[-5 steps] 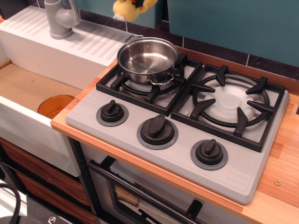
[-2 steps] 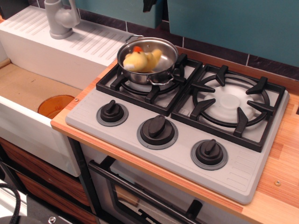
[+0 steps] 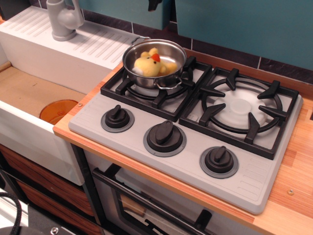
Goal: Put pan on stove and put stuffedduck in pan
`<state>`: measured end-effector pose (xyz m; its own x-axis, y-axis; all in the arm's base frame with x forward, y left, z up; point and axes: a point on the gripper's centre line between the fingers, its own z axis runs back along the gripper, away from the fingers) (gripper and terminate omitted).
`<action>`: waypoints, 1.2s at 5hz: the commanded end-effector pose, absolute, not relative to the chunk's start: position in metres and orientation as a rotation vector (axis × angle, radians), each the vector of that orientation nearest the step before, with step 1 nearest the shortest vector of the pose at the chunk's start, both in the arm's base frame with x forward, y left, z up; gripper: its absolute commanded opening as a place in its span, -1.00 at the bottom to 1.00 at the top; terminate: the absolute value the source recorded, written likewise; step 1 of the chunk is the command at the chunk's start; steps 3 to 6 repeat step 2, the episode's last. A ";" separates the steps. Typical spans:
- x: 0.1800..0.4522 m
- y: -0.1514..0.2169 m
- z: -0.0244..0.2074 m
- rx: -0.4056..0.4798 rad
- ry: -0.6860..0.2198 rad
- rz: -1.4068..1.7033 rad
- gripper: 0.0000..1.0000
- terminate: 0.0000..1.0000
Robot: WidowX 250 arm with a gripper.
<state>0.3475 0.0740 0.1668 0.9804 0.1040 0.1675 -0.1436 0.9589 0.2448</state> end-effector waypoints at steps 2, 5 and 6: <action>0.363 0.068 0.175 0.158 -0.231 0.120 1.00 1.00; 0.363 0.068 0.175 0.158 -0.231 0.120 1.00 1.00; 0.363 0.068 0.175 0.158 -0.231 0.120 1.00 1.00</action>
